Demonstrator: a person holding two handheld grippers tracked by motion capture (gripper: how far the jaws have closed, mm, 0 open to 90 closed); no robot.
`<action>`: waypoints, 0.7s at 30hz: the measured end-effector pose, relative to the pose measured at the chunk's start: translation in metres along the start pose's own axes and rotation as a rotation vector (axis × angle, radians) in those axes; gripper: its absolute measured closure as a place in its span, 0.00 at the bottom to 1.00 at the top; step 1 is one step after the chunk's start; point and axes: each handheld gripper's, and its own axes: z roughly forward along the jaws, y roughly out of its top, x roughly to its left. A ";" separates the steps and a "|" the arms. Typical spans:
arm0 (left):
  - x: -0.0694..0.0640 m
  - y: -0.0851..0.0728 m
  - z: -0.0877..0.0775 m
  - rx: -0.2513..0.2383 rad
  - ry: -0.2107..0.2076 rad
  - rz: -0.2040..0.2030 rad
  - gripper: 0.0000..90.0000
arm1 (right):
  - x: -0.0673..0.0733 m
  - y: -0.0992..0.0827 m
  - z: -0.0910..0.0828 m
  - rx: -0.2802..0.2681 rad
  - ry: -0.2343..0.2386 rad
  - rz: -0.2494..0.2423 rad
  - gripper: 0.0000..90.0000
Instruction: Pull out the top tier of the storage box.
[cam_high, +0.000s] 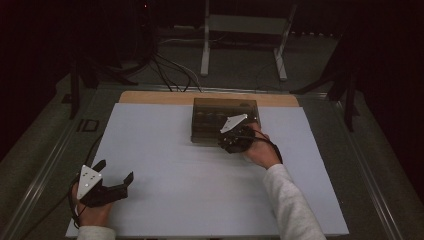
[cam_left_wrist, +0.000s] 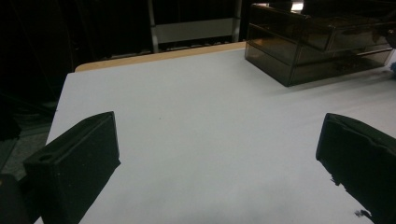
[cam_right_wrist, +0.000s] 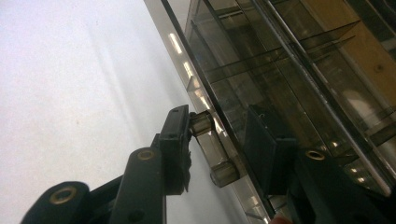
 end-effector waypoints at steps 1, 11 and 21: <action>0.000 0.000 0.000 0.000 0.000 -0.001 0.01 | 0.000 0.000 0.000 0.000 0.002 0.000 0.68; 0.000 0.000 0.000 0.001 0.000 -0.001 0.01 | 0.002 -0.003 -0.003 -0.010 0.018 -0.003 0.68; 0.000 0.000 0.000 0.003 -0.001 0.000 0.01 | 0.006 -0.006 -0.007 -0.002 0.036 -0.021 0.69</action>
